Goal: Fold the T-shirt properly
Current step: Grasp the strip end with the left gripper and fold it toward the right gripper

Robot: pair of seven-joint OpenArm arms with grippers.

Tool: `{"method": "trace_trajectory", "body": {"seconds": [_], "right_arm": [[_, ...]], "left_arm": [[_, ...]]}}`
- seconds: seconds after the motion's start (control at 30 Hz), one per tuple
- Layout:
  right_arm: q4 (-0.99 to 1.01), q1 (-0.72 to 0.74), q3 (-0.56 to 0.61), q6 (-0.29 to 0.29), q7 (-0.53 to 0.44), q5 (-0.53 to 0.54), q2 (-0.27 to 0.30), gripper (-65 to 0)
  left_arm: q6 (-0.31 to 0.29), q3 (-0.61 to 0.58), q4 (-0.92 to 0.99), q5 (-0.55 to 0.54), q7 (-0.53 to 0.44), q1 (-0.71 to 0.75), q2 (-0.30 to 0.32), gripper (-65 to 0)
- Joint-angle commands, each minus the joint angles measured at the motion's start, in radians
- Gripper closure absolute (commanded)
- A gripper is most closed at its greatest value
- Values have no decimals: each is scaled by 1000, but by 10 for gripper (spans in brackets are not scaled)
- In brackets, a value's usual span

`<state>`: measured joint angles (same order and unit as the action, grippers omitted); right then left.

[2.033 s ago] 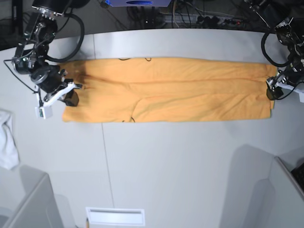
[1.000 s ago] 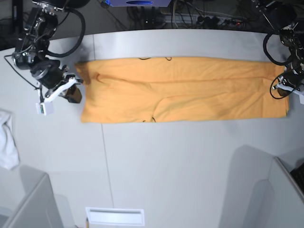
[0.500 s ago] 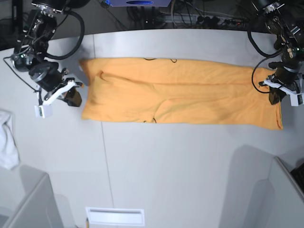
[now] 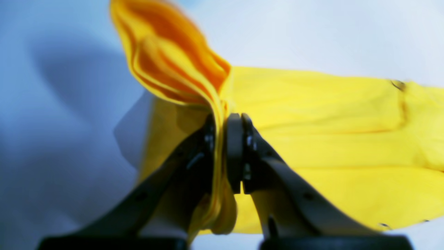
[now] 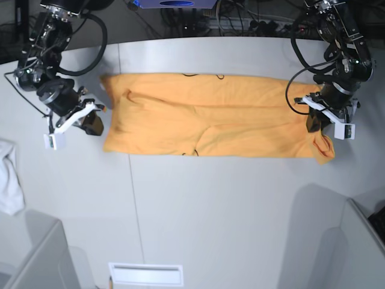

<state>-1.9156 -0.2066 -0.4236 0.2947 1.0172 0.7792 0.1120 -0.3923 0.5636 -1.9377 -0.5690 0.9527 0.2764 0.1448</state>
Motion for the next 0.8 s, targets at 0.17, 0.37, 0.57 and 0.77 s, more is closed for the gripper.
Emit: {"method": "trace_trajectory", "body": {"seconds": [0.17,0.37,0.57,0.77], "right_arm": [[-8,11,-4,1,-21,16,10,0],[-8,11,-4,1,-21,16,10,0],[-8,11,-4,1,-21,16,10,0],[-8,11,-4,1,-21,16,10,0]], "left_arm": [[2,-119,-19,-12,-22,-6,-50,0],[83,-287,-13,-13,-24,-27,-73,0],[158,-434,17,-13,-24,-73,-73,0],[184,-498,33,-13,-25,-79,-72,0]]}}
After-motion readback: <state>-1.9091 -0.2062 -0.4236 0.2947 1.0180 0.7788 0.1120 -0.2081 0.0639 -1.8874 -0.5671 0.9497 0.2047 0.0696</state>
